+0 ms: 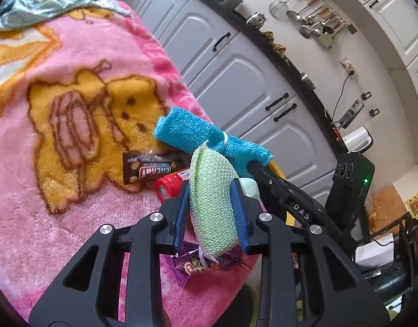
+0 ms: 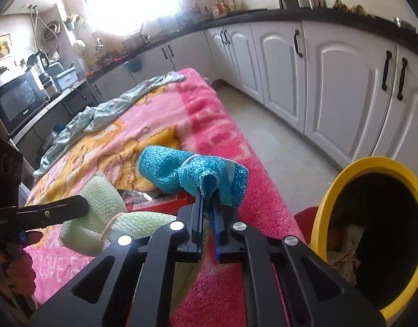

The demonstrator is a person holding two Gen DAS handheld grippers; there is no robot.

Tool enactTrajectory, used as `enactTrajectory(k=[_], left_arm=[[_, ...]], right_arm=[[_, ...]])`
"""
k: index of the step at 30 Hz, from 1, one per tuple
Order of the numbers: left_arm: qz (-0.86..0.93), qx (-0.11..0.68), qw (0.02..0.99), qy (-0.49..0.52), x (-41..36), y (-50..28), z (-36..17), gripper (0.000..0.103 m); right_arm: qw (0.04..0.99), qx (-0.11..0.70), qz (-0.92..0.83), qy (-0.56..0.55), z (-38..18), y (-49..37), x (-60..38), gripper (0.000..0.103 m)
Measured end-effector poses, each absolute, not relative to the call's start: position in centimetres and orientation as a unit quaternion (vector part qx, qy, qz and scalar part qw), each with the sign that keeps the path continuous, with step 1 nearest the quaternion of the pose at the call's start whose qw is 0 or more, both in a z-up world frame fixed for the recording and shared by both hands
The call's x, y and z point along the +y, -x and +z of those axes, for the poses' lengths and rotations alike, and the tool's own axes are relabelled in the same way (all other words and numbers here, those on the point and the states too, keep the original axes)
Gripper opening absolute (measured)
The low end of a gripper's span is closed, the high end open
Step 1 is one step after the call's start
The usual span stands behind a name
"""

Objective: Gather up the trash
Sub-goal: 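Carry the green scrubber and blue cloth in both tools over the bin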

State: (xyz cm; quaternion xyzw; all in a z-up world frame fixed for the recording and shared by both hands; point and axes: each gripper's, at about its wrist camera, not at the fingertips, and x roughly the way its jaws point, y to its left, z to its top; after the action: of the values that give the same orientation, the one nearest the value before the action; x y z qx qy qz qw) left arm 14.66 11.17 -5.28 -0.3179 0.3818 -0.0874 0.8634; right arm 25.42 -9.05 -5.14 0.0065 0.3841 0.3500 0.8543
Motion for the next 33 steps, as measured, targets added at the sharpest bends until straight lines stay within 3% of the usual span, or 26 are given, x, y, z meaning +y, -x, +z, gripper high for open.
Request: enactTrajectory(k=[33], left_arm=[[-0.166, 0.322, 0.908, 0.212, 1.6, -16.0, 3.3, 0.022]], right_arm=[[0.925, 0.271, 0.261, -0.061, 3.8, -21.5, -22.0, 0.005]])
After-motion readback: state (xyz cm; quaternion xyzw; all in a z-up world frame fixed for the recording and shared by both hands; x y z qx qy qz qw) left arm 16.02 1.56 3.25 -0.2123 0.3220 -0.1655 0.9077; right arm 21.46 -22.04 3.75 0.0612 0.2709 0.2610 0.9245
